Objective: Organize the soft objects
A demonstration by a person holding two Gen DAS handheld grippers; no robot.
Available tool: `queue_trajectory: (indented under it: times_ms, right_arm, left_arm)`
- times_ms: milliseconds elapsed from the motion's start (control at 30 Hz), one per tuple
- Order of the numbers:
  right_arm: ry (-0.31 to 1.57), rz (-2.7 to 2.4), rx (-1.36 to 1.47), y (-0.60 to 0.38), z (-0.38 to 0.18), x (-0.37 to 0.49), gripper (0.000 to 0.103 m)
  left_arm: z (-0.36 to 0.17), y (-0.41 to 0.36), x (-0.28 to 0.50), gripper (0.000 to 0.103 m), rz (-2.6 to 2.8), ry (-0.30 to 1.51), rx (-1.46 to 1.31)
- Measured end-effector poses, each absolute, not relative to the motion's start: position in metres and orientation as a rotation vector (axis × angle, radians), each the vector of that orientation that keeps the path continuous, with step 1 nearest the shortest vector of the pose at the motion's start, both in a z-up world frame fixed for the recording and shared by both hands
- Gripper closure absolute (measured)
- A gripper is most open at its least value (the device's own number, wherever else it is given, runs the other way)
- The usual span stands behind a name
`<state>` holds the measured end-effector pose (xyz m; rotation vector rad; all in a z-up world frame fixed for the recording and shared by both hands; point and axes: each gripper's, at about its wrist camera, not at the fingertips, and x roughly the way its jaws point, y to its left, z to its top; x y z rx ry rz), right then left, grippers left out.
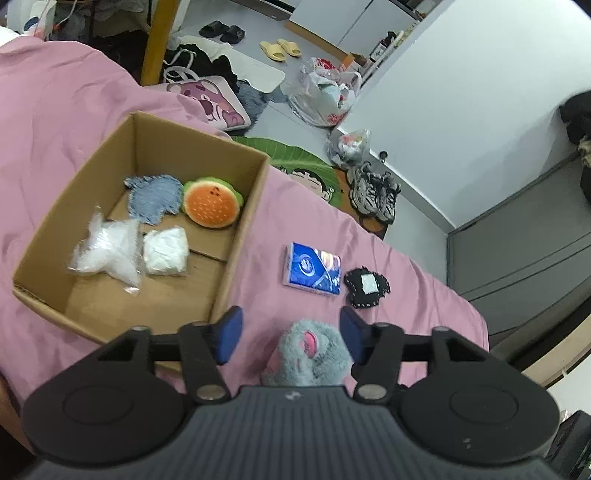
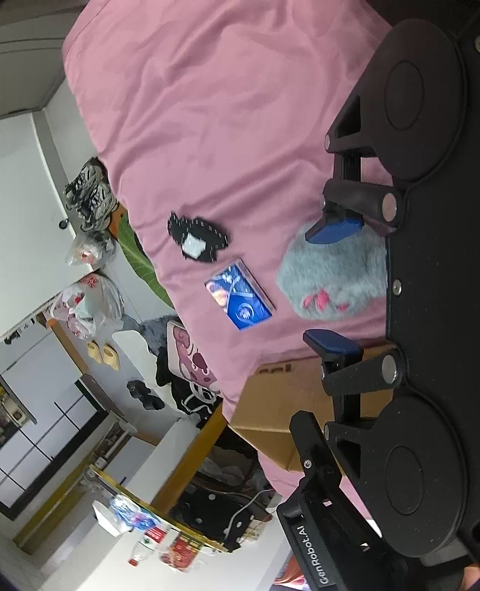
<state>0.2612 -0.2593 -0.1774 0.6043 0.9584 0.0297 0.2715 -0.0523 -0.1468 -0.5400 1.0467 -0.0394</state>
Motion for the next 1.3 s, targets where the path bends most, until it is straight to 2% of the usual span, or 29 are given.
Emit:
queue_trajectory:
  times_ms: [67, 300, 800, 1133, 1300]
  right_arm:
    - [0.958, 0.023, 0.621, -0.268, -0.180, 0.261, 0.047]
    - [0.969, 0.030, 0.672, -0.289, -0.192, 0.261, 0.047]
    - [1.008, 0.048, 0.777, -0.318, -0.221, 0.268, 0.047]
    - [1.070, 0.103, 0.830, -0.322, -0.241, 0.280, 0.050]
    - [1.081, 0.139, 0.849, -0.325, -0.241, 0.281, 0.050]
  left_arm:
    - [-0.149, -0.059, 0.273, 0.038, -0.039, 1.058, -0.527]
    - [-0.158, -0.080, 0.276, 0.038, -0.035, 1.084, -0.491]
    - [-0.187, -0.112, 0.290, 0.042, 0.010, 1.162, -0.408]
    - [-0.207, -0.133, 0.303, 0.052, 0.046, 1.222, -0.334]
    - [-0.203, -0.130, 0.301, 0.059, 0.151, 1.177, -0.351]
